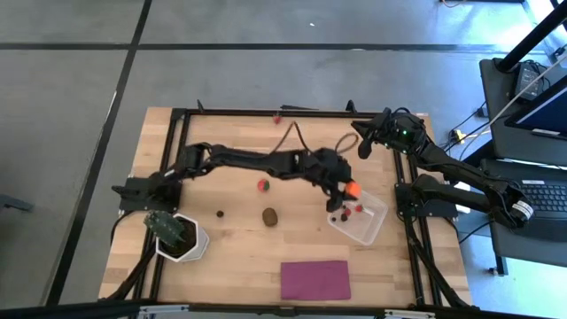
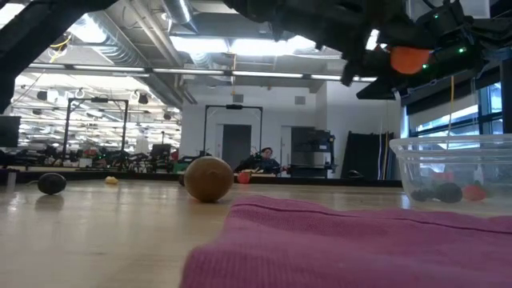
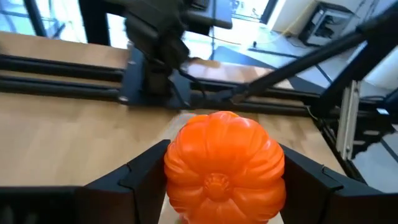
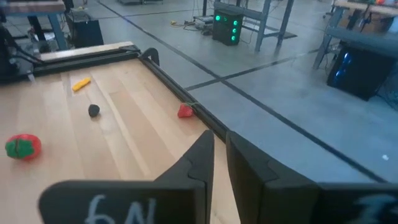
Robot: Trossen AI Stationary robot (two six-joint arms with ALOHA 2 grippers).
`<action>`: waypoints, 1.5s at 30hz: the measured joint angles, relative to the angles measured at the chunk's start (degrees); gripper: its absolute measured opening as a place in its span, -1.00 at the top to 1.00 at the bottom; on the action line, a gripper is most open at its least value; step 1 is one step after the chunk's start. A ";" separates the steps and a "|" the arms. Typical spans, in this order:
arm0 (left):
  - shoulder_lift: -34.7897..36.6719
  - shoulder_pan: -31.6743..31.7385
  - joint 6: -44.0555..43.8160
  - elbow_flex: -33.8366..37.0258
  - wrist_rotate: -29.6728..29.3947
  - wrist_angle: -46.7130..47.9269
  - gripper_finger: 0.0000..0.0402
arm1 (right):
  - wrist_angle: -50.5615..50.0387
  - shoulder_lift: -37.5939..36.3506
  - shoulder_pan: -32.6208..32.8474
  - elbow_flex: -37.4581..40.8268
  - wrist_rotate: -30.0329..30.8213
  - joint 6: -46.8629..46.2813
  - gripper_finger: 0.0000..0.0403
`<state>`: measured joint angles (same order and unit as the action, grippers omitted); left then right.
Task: Pick and placing Produce into tupperware
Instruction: Put the pumpkin into the transparent bin
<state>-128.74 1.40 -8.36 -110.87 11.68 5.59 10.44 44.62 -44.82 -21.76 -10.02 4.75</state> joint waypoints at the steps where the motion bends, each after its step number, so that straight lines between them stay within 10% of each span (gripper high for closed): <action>1: -0.66 -0.65 -0.05 0.00 -0.10 -0.35 -0.17 | -0.02 0.02 0.00 0.00 0.00 -0.46 0.77; 45: -11.70 -4.15 -6.34 -0.04 -5.02 -5.72 -0.27 | -10.01 0.00 0.00 0.00 -0.02 -4.10 0.77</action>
<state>-140.44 -2.74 -14.70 -110.91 6.66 -0.13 0.43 44.62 -44.82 -21.76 -10.04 0.64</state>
